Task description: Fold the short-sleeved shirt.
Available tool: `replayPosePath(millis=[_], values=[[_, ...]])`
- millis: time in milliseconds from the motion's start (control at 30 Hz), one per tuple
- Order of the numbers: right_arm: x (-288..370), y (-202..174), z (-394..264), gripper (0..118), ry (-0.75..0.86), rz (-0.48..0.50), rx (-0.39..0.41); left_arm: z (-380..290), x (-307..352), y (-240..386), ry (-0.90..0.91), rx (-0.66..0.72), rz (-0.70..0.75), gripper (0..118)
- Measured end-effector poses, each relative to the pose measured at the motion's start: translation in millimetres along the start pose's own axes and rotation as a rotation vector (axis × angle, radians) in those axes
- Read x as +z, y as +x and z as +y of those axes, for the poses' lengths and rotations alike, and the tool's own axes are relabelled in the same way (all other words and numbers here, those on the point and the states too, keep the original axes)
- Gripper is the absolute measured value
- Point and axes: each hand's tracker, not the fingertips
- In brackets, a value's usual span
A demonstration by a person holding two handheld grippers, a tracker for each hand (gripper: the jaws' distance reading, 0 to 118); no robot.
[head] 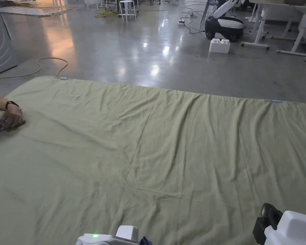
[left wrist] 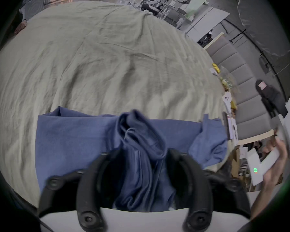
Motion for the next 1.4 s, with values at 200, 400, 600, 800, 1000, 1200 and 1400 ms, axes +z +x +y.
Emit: replayPosePath(millis=[200,400,600,800,1000,1200,1400], values=[[1,2,0,3,-0.001,0.002,0.007,6,43,-2,0.082,0.008,-0.065,66],[2,5,-4,3,-0.012,0.001,0.002,11,55,-15,0.172,0.033,-0.019,33],[2,8,-9,3,-0.029,-0.005,-0.003,-2,11,-10,-0.006,-0.055,0.114,19],[3,11,-13,3,-0.041,-0.013,0.000,-22,-10,13,-0.035,-0.096,0.014,17],[3,11,-15,3,-0.049,-0.014,0.002,-30,-25,26,-0.029,-0.087,-0.013,17],[3,9,-17,3,-0.059,-0.009,0.007,-30,-33,19,-0.026,-0.064,-0.019,17],[3,5,-15,3,-0.059,-0.002,0.010,-25,-11,4,-0.019,-0.044,-0.117,18]])
